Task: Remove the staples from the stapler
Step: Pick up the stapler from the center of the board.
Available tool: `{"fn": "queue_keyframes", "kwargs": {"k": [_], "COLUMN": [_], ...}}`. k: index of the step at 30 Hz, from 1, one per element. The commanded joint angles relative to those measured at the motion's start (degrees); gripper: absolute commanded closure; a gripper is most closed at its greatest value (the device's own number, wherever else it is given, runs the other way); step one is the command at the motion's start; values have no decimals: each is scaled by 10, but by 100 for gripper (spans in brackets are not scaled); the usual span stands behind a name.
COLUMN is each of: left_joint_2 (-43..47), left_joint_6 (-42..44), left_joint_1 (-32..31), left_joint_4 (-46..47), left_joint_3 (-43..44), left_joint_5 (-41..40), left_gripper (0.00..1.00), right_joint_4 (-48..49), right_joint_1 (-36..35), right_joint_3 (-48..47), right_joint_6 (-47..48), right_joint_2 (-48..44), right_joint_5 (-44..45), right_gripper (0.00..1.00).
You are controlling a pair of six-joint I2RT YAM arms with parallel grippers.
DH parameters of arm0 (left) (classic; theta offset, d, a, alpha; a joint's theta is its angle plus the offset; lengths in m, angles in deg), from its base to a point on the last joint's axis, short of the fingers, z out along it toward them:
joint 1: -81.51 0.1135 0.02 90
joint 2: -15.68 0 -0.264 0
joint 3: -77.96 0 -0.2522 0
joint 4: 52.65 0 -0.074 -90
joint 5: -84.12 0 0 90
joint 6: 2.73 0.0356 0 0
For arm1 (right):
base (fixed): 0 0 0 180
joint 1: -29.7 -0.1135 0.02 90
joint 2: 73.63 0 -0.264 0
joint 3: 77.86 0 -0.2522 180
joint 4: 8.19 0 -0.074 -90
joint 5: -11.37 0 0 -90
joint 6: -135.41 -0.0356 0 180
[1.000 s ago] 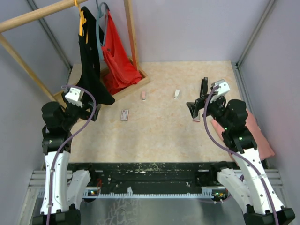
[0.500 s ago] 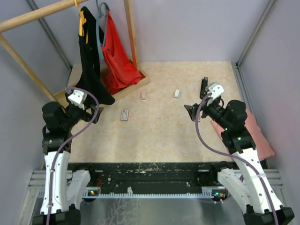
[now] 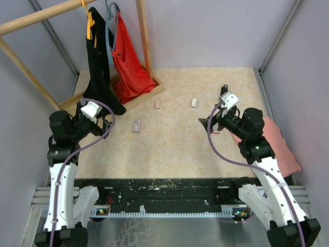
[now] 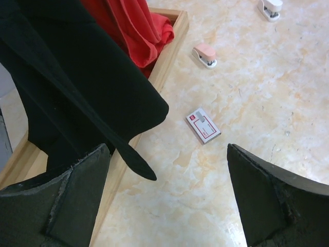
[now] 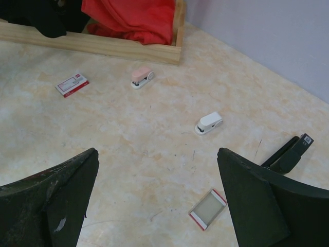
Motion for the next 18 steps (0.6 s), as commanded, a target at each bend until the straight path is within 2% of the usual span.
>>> {"fn": "queue_keyframes", "kwargs": {"k": [1, 12, 18], "left_joint_2": [-12, -35, -35], "left_joint_6": [38, 23, 20], "left_joint_1": [-1, 0, 0], "left_joint_4": [-2, 22, 19], "left_joint_3": [-22, -65, -66], "left_joint_5": [17, 39, 32], "left_gripper": [0, 0, 0], "right_joint_4": [47, 62, 64], "right_joint_1": [1, 1, 1], "right_joint_3": [7, 16, 9], "right_joint_6": [6, -12, -25], "right_joint_2": [13, 48, 75], "right_joint_5": [-11, -4, 46], "right_gripper": [1, 1, 1]}}
